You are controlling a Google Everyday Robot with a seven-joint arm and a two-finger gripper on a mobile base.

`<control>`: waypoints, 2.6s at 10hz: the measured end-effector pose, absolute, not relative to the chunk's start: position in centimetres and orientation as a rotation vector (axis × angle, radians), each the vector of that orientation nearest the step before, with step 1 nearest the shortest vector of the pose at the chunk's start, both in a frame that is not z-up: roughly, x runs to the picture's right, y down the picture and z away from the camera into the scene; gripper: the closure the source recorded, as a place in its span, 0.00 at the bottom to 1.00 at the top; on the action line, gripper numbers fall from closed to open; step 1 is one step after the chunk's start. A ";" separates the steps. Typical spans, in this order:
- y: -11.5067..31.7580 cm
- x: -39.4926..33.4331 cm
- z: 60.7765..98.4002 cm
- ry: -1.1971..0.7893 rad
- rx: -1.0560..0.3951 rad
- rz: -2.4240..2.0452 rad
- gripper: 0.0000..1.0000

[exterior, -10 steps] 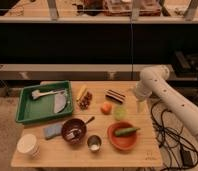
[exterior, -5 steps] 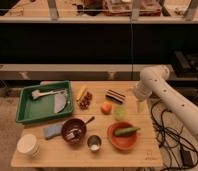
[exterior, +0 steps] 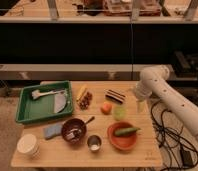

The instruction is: Place pepper in plastic cup

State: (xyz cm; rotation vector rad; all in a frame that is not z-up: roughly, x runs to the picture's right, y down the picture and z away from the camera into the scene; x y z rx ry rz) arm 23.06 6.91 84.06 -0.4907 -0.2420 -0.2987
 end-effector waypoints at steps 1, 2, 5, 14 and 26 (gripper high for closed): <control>6.9 23.1 84.1 -0.242 -0.491 -0.299 0.20; 6.9 23.1 84.1 -0.242 -0.491 -0.299 0.20; 6.9 23.1 84.1 -0.242 -0.491 -0.299 0.20; 7.4 23.5 82.6 -0.255 -0.503 -0.273 0.20; 18.1 24.2 74.8 -0.214 -0.620 -0.218 0.20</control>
